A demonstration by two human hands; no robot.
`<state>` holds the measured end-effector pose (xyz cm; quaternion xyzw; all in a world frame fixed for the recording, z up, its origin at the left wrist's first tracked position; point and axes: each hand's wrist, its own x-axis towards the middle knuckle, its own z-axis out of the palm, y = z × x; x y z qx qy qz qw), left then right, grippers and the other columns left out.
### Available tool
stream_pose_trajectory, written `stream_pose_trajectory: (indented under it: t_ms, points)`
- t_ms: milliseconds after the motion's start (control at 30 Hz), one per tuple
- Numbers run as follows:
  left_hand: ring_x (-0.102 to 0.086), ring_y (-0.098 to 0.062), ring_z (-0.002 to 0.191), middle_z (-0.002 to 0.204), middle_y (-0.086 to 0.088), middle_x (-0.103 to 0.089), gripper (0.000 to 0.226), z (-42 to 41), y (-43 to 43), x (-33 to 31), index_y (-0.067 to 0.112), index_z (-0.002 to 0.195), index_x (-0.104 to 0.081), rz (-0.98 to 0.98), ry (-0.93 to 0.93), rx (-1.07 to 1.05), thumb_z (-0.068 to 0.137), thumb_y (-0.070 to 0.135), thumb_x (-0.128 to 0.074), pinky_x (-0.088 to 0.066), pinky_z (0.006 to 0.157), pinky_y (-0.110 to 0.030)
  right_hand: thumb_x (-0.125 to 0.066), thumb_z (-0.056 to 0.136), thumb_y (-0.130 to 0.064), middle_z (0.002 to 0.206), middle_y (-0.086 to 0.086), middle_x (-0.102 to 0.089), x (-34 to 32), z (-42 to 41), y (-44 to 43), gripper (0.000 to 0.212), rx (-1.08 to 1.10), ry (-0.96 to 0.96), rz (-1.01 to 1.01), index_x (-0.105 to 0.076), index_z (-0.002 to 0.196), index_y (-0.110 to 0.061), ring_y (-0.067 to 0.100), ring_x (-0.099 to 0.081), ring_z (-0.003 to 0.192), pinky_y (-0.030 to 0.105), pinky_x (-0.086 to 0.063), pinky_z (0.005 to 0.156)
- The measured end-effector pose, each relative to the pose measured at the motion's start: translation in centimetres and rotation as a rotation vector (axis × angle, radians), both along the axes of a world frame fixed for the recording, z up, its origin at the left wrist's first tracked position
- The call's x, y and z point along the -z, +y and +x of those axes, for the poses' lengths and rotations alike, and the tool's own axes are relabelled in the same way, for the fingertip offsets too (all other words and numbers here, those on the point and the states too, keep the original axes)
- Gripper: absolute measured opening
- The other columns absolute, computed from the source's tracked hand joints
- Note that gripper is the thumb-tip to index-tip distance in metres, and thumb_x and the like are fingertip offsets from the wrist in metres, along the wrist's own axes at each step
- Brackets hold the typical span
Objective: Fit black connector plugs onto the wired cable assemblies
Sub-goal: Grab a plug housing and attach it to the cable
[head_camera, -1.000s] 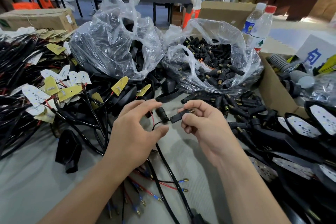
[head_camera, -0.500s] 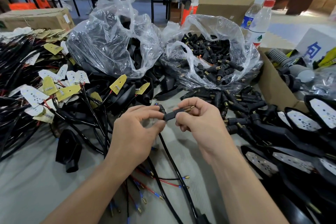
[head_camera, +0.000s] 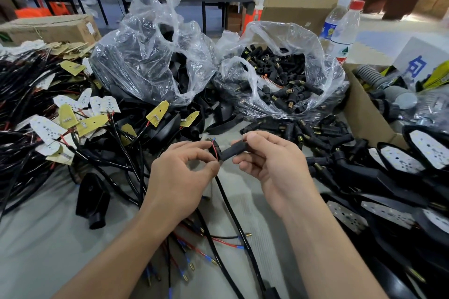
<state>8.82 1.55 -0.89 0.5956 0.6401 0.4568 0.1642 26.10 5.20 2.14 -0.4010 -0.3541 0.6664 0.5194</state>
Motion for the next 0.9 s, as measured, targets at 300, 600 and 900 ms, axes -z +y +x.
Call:
stream_pose_trajectory:
  t_ms: [300,600,900]
  points:
    - [-0.05,0.011,0.126,0.116,0.037,-0.066,0.024,0.0,0.0,-0.3,0.048,0.084,-0.079,0.016,-0.071,0.16,0.073,0.03,-0.087,-0.034,0.102,-0.01,-0.06,0.097,-0.007,0.089,0.019,-0.077,0.1,0.3,0.0,0.018,0.04,-0.037,0.011,-0.077,0.092,-0.001,0.016,-0.059,0.051,0.021,-0.048,0.049]
    - [-0.05,0.008,0.13,0.117,0.036,-0.068,0.029,0.4,0.1,0.0,0.043,0.083,-0.08,0.006,-0.149,0.239,0.063,0.064,-0.077,-0.036,0.111,-0.03,-0.06,0.096,-0.006,0.091,0.015,-0.077,0.4,0.0,-0.3,0.02,0.008,-0.064,0.062,-0.079,0.089,-0.004,0.015,-0.056,0.05,0.021,-0.045,0.048]
    - [-0.065,0.007,0.104,0.103,0.031,-0.072,0.02,0.9,-0.2,0.1,0.051,0.08,-0.078,-0.054,-0.201,0.171,0.062,0.059,-0.074,-0.053,0.092,-0.031,-0.064,0.096,-0.006,0.077,0.011,-0.072,0.5,-0.6,-0.1,0.028,0.185,0.043,0.081,-0.081,0.076,-0.013,0.011,-0.052,0.054,0.018,-0.045,0.05]
